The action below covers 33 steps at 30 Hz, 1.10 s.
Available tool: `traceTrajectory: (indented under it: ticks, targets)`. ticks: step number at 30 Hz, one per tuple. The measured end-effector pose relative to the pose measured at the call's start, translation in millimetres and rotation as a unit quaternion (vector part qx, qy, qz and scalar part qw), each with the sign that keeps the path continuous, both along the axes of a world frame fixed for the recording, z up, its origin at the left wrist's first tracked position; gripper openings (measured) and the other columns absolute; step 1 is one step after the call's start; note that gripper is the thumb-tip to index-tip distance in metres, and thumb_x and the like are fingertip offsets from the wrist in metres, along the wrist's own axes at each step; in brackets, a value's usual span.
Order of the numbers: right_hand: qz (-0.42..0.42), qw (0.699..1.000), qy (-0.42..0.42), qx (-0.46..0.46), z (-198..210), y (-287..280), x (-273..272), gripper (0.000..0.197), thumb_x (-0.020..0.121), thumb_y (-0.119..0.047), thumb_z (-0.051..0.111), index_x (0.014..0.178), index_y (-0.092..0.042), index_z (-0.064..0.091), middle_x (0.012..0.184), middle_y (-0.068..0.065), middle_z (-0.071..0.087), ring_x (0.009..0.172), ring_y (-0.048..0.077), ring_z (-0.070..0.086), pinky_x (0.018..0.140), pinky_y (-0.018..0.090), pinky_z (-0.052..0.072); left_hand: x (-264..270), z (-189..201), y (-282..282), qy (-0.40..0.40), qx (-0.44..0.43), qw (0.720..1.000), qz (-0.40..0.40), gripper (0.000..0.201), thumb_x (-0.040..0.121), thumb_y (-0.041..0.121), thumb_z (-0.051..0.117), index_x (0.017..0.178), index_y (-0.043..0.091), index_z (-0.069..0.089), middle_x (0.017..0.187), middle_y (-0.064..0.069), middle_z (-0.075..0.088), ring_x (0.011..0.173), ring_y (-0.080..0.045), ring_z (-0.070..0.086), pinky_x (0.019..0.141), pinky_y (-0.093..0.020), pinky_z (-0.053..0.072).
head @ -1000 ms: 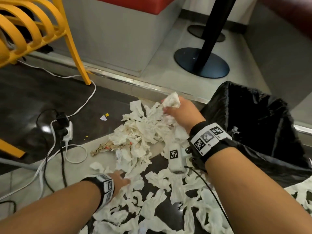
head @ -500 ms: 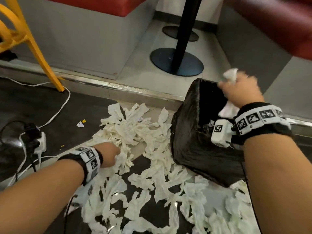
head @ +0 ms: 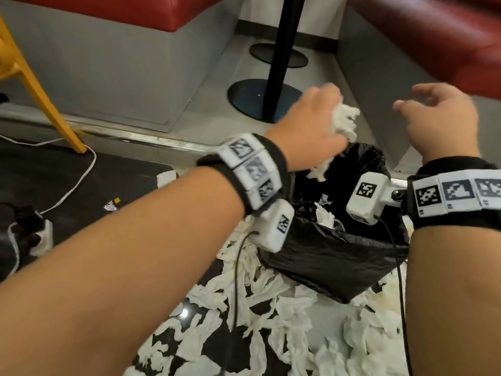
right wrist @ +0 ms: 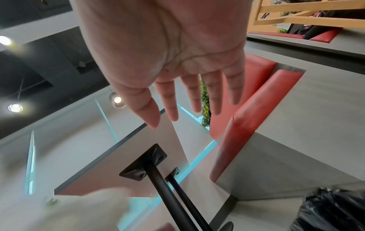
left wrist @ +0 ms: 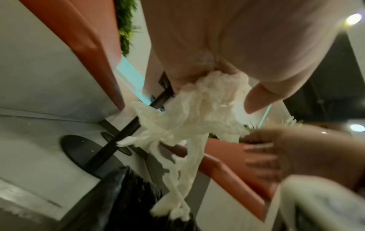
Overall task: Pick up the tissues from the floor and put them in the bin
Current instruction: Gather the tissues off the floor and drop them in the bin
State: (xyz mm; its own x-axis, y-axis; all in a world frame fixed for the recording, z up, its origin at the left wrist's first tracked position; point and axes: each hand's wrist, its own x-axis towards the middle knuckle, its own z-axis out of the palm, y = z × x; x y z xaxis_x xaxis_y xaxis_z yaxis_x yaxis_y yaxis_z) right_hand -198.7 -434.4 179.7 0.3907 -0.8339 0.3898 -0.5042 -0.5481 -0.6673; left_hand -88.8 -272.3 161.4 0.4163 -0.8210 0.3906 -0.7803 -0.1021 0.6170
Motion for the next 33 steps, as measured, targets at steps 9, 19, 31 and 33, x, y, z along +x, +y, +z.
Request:
traceTrajectory:
  ticks: [9,19,31,33]
  targets:
    - [0.058,0.998,-0.005,0.006,-5.3,11.1,10.6,0.034,0.080,-0.035,0.060,0.113,-0.026,0.064,0.119,0.001,0.062,0.103,0.014,0.058,0.086,0.024,0.046,-10.0,-64.6,-24.1,-0.024,0.292,0.945,-0.143,0.067,0.086,0.045,0.057,0.143,0.031,0.025,0.159,-0.003,-0.009,0.146,-0.028,0.005,0.115,-0.046,0.022]
    - [0.351,0.919,0.179,0.015,-74.5,154.5,111.8,0.018,0.085,-0.024,0.059,0.101,-0.026,0.069,0.099,-0.003,0.068,0.094,0.016,0.061,0.087,0.030,0.049,90.0,-159.5,223.5,-0.059,0.446,0.892,0.042,0.029,0.087,0.033,0.057,0.114,0.022,0.057,0.124,-0.003,0.054,0.116,-0.024,0.052,0.099,-0.035,0.041]
    - [0.493,0.694,0.521,0.072,-299.0,321.7,98.3,0.052,0.086,-0.033,0.061,0.133,-0.042,0.042,0.138,0.006,0.035,0.117,0.033,0.051,0.093,0.043,0.049,27.5,-292.4,362.7,0.073,0.575,0.814,0.037,0.067,0.083,0.037,0.058,0.138,0.048,0.022,0.157,-0.005,0.008,0.135,-0.031,0.028,0.110,-0.043,0.033]
    - [0.488,0.675,0.550,0.058,-317.1,331.8,90.0,0.058,0.084,-0.042,0.062,0.136,-0.045,0.036,0.150,0.008,0.020,0.126,0.037,0.040,0.099,0.044,0.045,16.7,-301.5,360.7,0.069,0.567,0.821,0.018,0.075,0.082,0.044,0.060,0.139,0.052,0.011,0.158,-0.006,0.004,0.137,-0.032,0.025,0.110,-0.046,0.032]
